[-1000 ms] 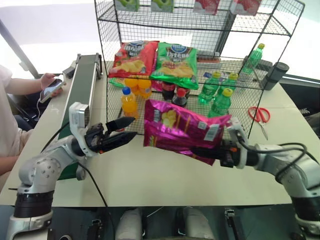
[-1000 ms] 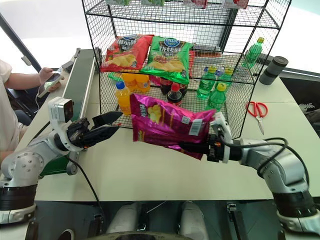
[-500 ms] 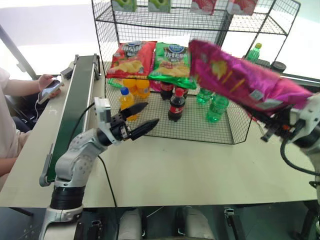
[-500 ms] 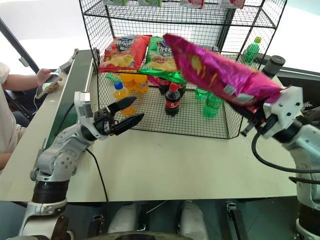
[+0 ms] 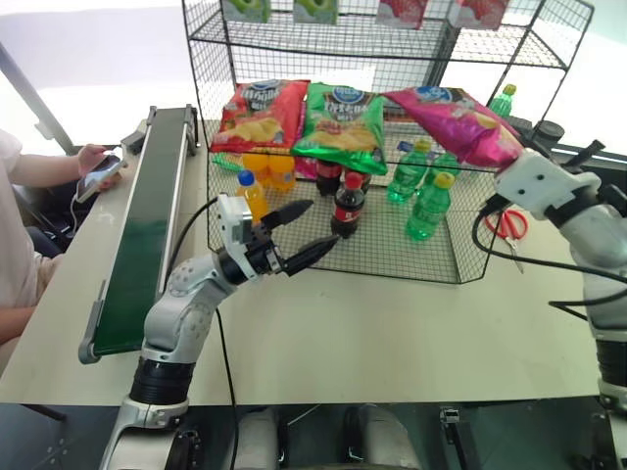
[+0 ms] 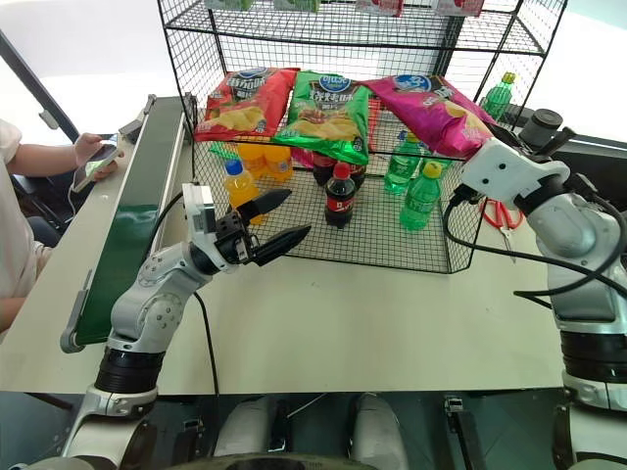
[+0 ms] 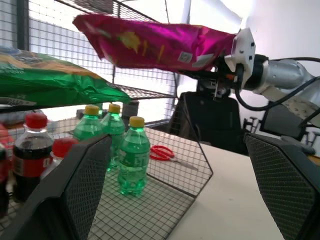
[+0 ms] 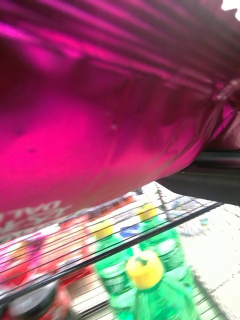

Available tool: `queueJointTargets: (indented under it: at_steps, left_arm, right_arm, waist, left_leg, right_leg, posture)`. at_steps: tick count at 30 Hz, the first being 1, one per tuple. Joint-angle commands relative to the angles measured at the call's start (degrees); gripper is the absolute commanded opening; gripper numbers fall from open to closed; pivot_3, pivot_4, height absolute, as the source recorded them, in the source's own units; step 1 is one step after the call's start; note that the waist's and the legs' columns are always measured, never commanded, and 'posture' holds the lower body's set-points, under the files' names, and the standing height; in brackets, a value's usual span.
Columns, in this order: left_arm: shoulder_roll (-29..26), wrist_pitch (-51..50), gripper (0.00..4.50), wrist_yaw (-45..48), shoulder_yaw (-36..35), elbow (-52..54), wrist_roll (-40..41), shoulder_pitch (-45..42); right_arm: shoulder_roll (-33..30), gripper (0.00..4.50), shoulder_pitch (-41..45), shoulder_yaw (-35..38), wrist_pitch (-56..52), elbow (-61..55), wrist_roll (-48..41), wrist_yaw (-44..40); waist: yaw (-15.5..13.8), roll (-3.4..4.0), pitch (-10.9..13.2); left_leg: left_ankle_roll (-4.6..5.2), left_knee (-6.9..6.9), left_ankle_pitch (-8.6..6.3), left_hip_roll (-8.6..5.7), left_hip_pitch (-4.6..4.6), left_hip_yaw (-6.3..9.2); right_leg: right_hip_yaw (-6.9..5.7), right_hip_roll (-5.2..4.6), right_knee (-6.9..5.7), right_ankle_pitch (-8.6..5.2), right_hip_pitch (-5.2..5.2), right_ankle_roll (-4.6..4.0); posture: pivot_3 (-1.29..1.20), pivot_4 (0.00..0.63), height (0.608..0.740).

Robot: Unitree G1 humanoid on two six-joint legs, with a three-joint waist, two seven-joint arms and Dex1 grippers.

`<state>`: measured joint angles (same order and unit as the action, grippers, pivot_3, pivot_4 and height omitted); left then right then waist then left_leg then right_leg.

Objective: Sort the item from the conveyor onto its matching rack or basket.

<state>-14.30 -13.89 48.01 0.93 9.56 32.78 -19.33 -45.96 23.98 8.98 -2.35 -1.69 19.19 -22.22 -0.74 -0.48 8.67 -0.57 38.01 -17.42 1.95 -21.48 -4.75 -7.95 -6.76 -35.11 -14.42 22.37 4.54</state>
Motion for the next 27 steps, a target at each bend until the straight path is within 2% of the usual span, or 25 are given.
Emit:
queueJointTargets:
  at_steps: [1,11,20,27]
  left_arm:
    - [1.24,4.28,4.50,-2.03,-0.43,2.27,-2.03,-0.10]
    - [2.84,4.14,4.50,-5.15,-0.57,3.59,-0.50,0.16]
    - [3.17,4.15,4.50,-5.11,-0.41,3.07,-0.54,-0.11]
    - [3.34,3.83,4.50,-5.62,0.05,3.93,-0.64,0.47]
  right_arm:
    - [0.51,0.06,4.11,-1.71,-3.96,1.71,3.16,2.85]
    - [2.08,0.06,8.46,-6.37,-12.22,4.58,8.70,6.85]
    - [5.47,0.06,12.50,-10.34,-16.73,4.59,9.66,7.28]
    - [6.65,0.06,16.04,-10.22,-17.48,8.26,10.04,11.29]
  waist:
    - [0.06,0.00,0.00]
    - [0.05,0.00,0.00]
    - [0.17,0.01,0.00]
    - [0.26,0.02,0.01]
  left_leg:
    - [0.00,0.00,0.00,0.00,0.00,0.00]
    - [0.03,0.02,-0.01,0.04,0.01,0.01]
    - [0.02,0.00,-0.01,0.03,-0.02,0.01]
    - [0.02,0.00,-0.01,0.03,-0.04,0.00]
  right_leg:
    - [0.00,0.00,0.00,0.00,0.01,0.00]
    - [-0.01,-0.02,-0.01,0.01,-0.02,0.01]
    - [-0.02,0.00,-0.01,0.02,0.03,0.02]
    - [-0.01,0.01,-0.02,0.02,0.05,0.02]
  posture:
    - [0.00,0.150,0.740]
    - [0.00,0.150,0.740]
    - [0.00,0.150,0.740]
    - [0.00,0.150,0.740]
